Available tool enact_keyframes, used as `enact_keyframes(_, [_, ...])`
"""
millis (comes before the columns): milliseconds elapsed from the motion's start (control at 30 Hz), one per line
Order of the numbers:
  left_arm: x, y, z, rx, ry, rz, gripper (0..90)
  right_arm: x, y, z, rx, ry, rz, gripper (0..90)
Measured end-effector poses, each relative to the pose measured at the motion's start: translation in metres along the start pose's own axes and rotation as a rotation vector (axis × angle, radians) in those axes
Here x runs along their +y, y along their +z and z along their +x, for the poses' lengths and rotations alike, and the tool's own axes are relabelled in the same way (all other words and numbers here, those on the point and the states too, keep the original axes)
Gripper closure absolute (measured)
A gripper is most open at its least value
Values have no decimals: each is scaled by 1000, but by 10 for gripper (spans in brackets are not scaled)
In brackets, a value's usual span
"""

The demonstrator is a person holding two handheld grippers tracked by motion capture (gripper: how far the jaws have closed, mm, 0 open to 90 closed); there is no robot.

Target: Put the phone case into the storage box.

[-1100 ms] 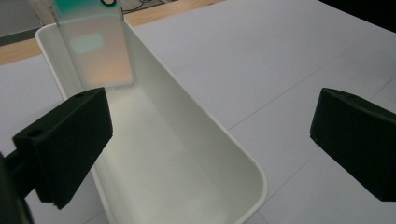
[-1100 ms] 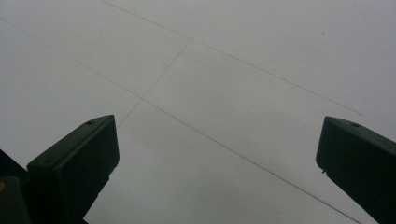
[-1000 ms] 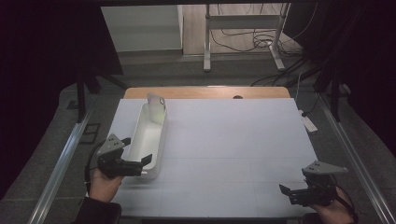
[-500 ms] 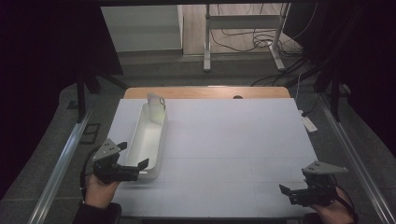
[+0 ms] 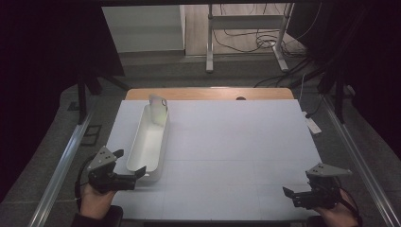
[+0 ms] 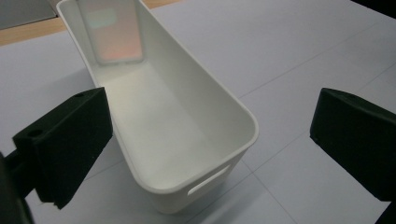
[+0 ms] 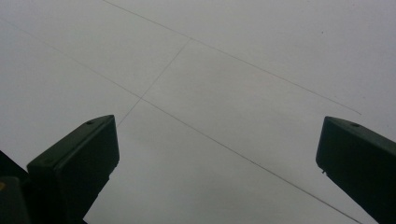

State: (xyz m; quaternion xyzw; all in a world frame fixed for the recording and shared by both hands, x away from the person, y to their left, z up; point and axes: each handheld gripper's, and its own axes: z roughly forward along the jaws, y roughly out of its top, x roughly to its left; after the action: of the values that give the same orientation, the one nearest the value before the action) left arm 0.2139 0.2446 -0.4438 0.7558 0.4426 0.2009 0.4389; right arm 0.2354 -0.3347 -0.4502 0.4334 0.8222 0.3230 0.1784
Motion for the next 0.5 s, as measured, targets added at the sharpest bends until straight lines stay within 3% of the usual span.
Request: enact_keyframes(500, [-13, -14, 0, 17, -28, -4, 0, 0, 0, 0, -4, -1, 2, 0])
